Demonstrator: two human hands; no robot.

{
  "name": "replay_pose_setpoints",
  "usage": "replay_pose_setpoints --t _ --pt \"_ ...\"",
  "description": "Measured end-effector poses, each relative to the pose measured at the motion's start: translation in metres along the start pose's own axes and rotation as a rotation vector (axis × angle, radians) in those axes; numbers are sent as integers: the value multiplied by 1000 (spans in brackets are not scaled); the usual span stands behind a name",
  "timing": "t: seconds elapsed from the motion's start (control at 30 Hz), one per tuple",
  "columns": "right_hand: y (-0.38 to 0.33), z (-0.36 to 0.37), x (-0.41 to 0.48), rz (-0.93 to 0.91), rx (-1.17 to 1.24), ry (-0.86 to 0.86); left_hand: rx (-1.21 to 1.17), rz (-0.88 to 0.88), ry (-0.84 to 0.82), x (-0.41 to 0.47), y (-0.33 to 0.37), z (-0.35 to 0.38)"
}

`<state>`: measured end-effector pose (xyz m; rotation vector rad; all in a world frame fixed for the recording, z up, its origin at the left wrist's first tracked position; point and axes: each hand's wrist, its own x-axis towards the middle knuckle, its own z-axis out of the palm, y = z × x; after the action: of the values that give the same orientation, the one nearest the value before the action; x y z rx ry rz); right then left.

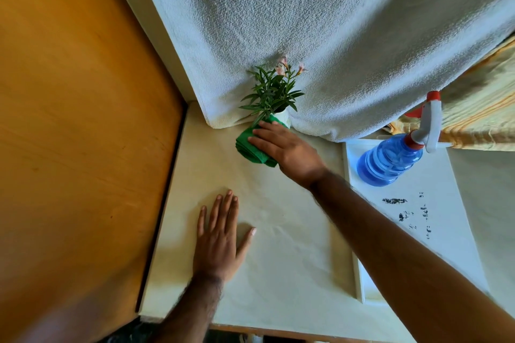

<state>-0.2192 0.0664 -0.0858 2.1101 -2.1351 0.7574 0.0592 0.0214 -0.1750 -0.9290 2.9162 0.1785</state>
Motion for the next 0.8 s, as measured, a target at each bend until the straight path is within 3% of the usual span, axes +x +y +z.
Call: replay_pose_setpoints --t 0.2,0.47,0.57,0.8 --pt "12 8 -1 14 30 -174 -1 3 -1 1 2 -1" --pt "-1 17 10 364 228 -424 -23 7 12 0 2 -4" --pt "-6 9 5 358 212 -395 -31 7 3 0 1 -5" --pt "-21 -42 -78 408 101 -147 -60 7 -28 1 3 -12"
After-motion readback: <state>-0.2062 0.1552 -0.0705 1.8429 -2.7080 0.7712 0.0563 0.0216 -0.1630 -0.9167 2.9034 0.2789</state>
